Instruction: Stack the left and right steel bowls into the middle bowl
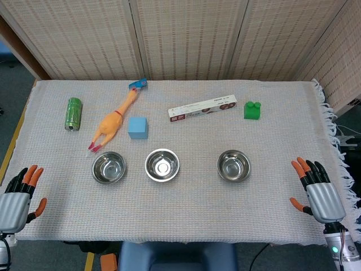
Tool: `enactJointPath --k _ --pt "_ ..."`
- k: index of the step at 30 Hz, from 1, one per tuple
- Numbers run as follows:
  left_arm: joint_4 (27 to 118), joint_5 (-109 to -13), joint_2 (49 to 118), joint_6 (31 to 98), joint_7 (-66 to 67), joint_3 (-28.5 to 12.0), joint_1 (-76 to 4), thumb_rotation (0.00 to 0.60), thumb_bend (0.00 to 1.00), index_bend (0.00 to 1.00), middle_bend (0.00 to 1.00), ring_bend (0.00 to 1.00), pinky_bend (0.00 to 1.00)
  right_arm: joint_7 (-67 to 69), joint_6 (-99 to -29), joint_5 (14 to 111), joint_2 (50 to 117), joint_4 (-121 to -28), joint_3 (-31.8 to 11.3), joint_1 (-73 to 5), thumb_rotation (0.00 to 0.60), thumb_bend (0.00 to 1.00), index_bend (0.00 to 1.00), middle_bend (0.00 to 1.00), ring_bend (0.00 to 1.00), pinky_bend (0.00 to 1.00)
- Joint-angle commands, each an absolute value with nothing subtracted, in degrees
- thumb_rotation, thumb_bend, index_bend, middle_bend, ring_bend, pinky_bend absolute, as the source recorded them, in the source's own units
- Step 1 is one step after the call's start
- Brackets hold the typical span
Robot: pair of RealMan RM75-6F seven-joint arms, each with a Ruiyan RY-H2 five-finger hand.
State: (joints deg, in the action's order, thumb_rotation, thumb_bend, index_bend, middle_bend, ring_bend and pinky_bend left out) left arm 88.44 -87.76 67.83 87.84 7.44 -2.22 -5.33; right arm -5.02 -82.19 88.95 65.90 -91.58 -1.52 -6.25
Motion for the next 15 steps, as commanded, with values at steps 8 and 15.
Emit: enactJointPath --k 8,15 --pt "89.0 -87.1 67.7 86.3 7.1 -2.4 -5.9 0.600 0.40 0.00 0.00 0.00 0.14 -6.1 -79.4 90.0 70.7 -86.9 -2.1 -9.1 0.600 0.11 0.03 0.00 0.00 0.00" --pt "88.8 -86.7 67.1 84.7 5.3 -2.6 -6.7 0.600 0.40 0.00 0.00 0.00 0.14 -9.4 -75.2 94.3 80.5 -78.0 -3.0 -15.6 0.600 0.11 0.26 0.00 0.00 0.00"
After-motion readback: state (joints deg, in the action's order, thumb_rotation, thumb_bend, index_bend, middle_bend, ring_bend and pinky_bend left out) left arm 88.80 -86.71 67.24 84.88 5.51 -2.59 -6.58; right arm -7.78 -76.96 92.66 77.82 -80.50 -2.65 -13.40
